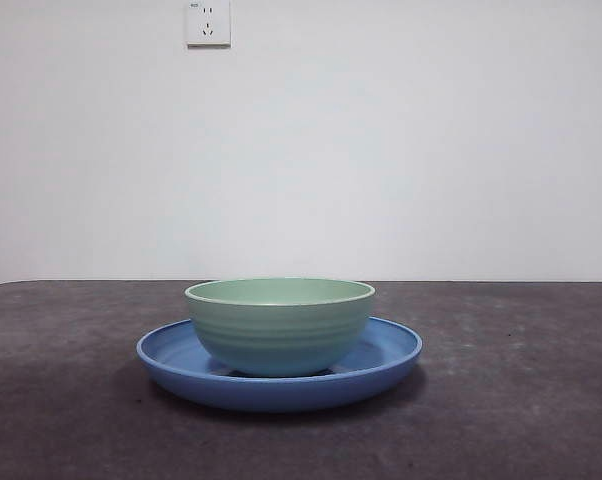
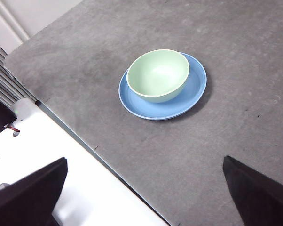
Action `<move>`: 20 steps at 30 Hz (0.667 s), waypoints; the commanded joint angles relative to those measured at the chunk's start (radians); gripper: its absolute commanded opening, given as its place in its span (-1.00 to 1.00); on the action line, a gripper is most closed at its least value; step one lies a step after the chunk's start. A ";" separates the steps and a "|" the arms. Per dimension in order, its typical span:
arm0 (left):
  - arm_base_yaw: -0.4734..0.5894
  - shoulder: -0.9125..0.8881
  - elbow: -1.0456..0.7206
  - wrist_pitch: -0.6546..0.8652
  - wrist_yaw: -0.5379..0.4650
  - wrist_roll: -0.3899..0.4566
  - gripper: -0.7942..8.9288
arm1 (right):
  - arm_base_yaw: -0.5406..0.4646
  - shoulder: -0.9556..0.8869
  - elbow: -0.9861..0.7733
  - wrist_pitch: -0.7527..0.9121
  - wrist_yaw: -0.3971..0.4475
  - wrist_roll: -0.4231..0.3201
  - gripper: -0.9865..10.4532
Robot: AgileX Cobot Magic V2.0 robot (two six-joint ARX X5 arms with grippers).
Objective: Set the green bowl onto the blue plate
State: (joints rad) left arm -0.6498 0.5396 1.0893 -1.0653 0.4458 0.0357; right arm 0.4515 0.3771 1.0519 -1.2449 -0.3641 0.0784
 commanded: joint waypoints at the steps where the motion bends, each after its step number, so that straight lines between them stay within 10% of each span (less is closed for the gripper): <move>1: -0.005 0.001 0.010 0.011 -0.002 0.006 0.20 | 0.006 0.003 0.008 0.010 -0.003 0.000 0.22; 5: -0.005 0.001 0.010 0.008 -0.002 0.006 -0.67 | 0.006 0.003 0.008 0.008 -0.003 0.000 -0.86; 20: -0.005 0.001 0.010 0.011 -0.002 0.006 -0.78 | 0.006 0.003 0.008 0.018 -0.002 -0.001 -0.80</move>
State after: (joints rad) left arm -0.6498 0.5396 1.0893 -1.0653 0.4454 0.0357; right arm 0.4515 0.3771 1.0519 -1.2381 -0.3641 0.0803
